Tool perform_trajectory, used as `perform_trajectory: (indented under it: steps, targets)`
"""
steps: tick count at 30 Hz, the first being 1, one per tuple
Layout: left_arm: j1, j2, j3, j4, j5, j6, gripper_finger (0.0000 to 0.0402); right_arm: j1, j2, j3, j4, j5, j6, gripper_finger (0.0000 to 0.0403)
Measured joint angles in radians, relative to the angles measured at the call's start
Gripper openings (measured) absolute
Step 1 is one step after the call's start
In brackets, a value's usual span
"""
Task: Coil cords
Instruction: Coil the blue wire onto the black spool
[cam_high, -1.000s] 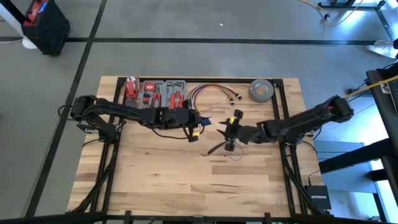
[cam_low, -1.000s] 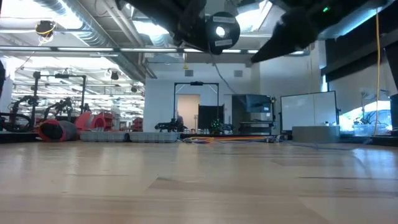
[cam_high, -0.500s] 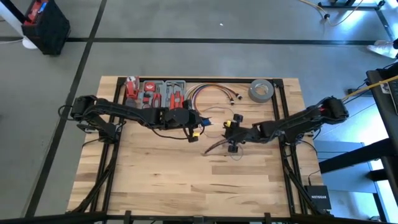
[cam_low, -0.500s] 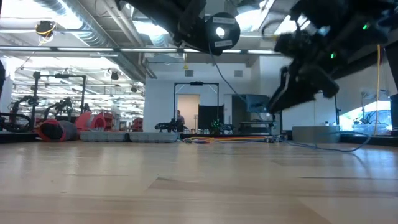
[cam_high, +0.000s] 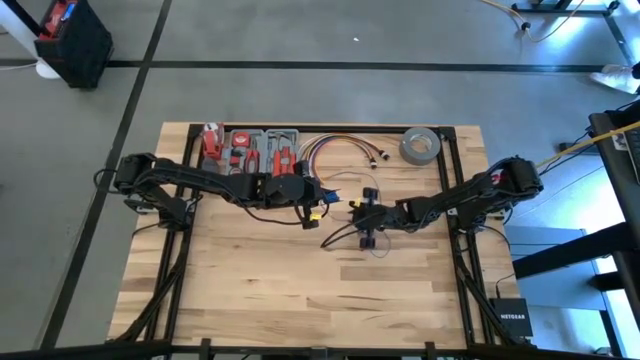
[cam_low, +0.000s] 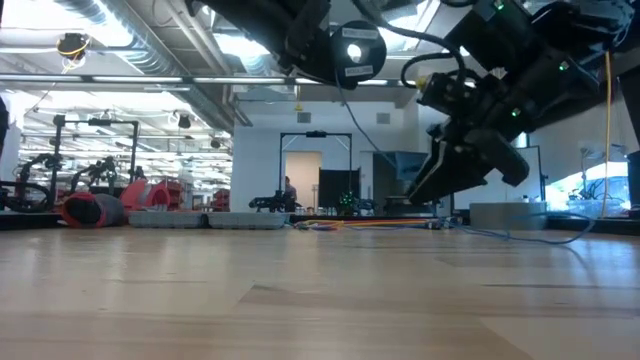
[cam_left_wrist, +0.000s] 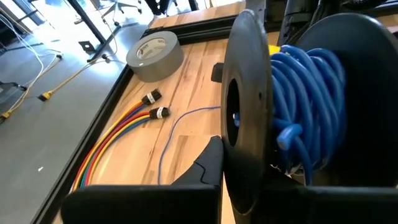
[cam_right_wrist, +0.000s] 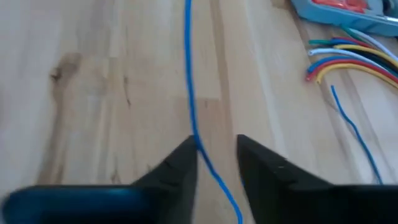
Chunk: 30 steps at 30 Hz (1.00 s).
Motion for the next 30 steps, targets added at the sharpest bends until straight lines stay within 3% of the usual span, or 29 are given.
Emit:
perform_trajectory:
  steps: [4, 9, 17, 23, 30]
  targets:
    - [0.000, 0.000, 0.000, -0.002, 0.000, 0.002, 0.0000, 0.000, -0.027, 0.018, -0.091, 0.051, -0.015, 0.0016]
    - [-0.012, 0.000, 0.000, -0.044, -0.002, 0.033, 0.0000, 0.000, -0.119, 0.020, -0.224, 0.228, 0.048, 0.0019]
    - [0.009, 0.002, 0.000, -0.082, -0.015, 0.013, 0.0000, 0.002, -0.353, 0.020, -0.343, 0.300, 0.214, 0.0011]
    - [0.037, 0.064, 0.000, -0.062, -0.020, 0.003, 0.0000, 0.042, -0.460, 0.020, -0.233, 0.284, 0.264, 0.0008]
    - [0.080, 0.134, 0.013, 0.060, -0.022, -0.038, 0.0000, 0.073, -0.422, 0.020, 0.055, 0.217, 0.219, 0.0004]
